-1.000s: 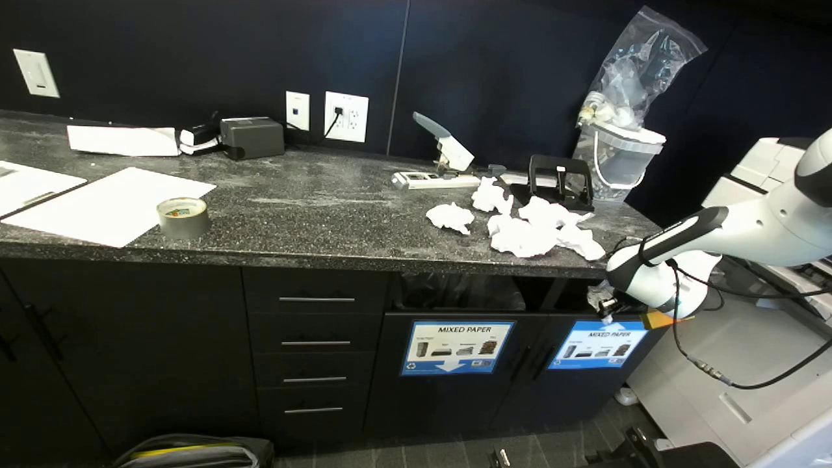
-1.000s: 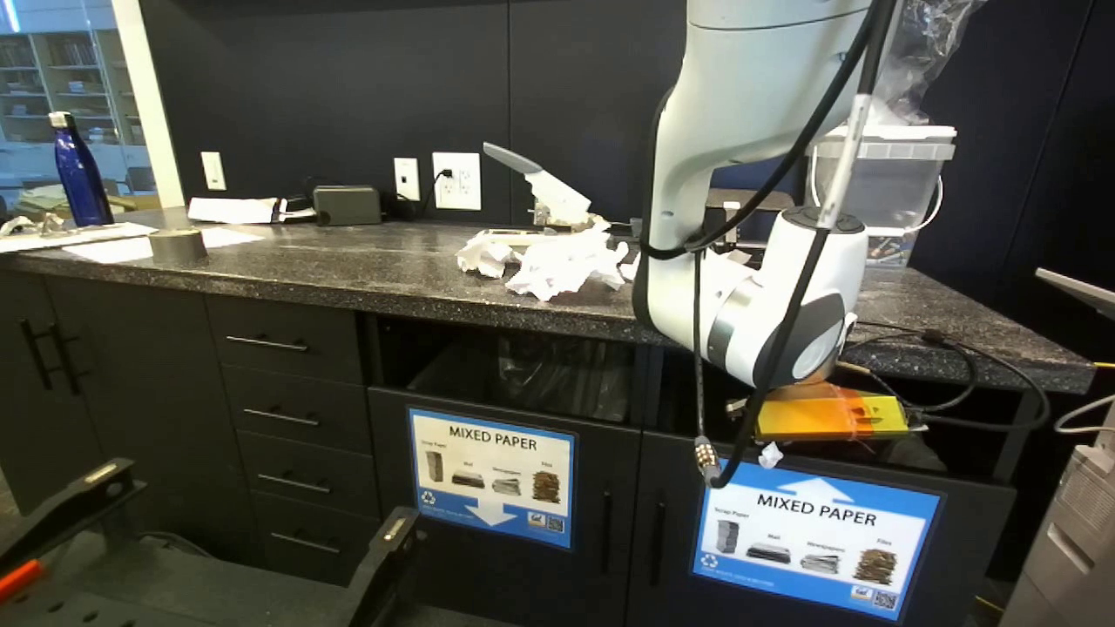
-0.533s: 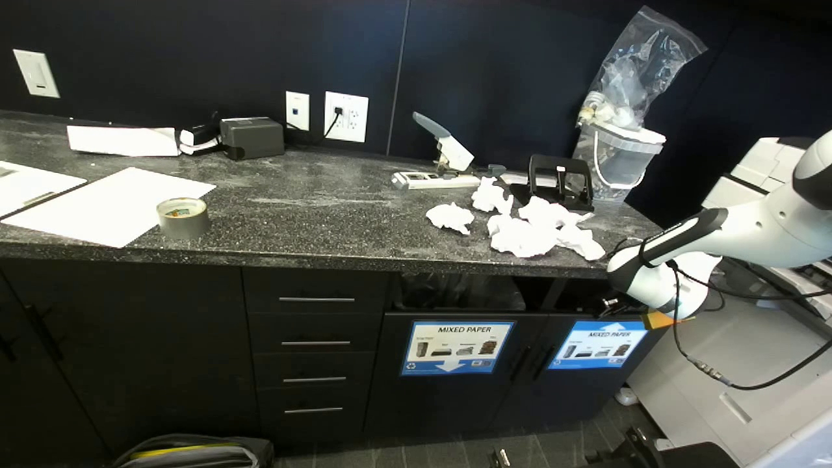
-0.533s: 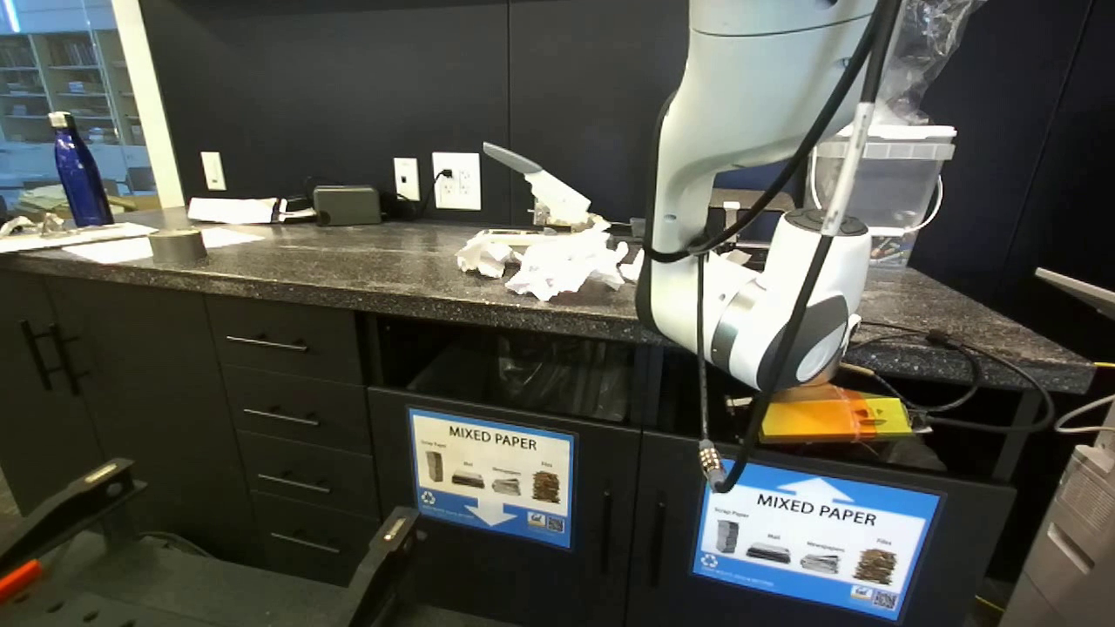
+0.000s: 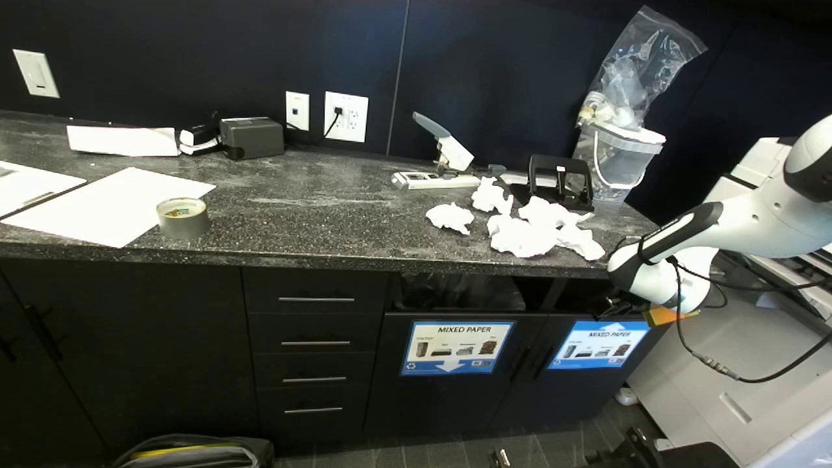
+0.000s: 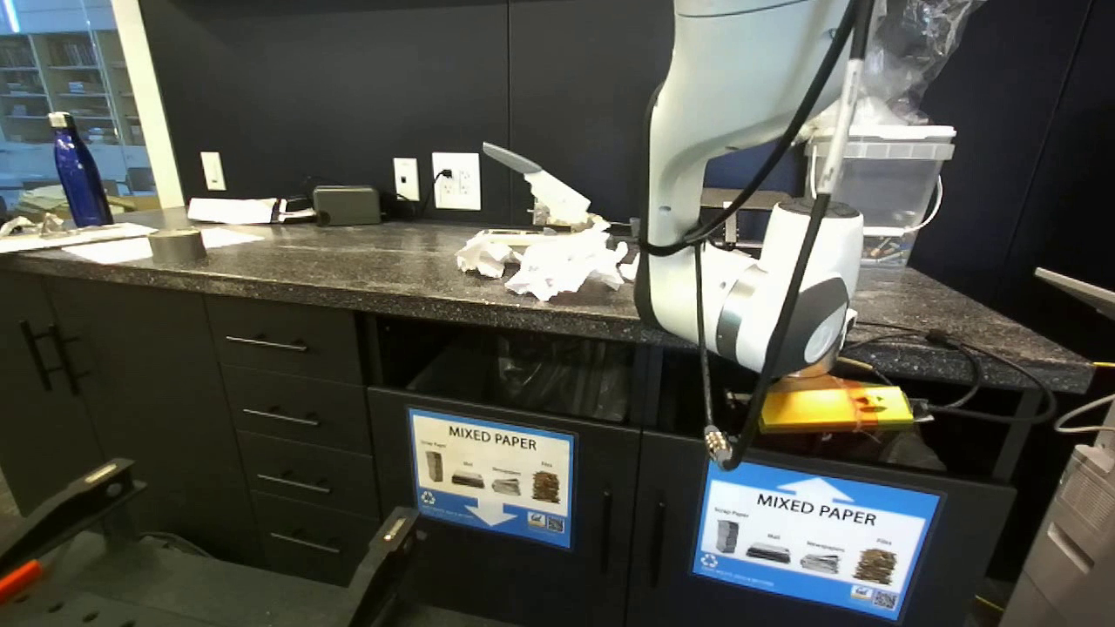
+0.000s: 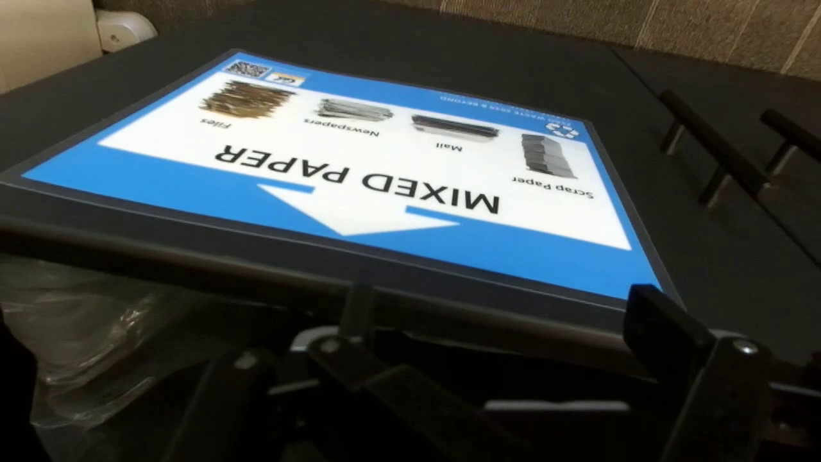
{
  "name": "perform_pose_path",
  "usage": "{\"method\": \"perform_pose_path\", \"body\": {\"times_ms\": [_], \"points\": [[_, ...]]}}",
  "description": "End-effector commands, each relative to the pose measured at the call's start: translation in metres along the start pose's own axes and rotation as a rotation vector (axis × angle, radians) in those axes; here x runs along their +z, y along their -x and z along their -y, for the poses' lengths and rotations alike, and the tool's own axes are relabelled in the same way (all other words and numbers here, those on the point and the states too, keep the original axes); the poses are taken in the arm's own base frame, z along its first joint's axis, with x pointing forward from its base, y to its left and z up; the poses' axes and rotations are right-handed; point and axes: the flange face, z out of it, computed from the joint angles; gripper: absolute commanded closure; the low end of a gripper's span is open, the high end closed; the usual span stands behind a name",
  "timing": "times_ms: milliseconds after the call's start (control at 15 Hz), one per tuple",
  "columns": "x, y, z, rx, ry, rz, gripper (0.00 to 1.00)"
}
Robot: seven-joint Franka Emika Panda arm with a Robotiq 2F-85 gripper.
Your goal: Put the tissue into the rubbish bin.
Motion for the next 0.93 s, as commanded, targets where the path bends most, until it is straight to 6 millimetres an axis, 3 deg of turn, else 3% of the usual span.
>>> {"method": "perform_pose_path", "body": {"times_ms": [0,267,667,867], "points": [[-0.055,-0.023,0.012,-0.033,-0.024,0.117,0.0],[-0.116,-0.038,0.034,-0.102,-0.137,0.261,0.0],[-0.242,-0.077,0.077,-0.233,-0.248,0.507,0.0],[-0.289,-0.105,0.09,-0.305,-0.206,0.499,0.0]]}}
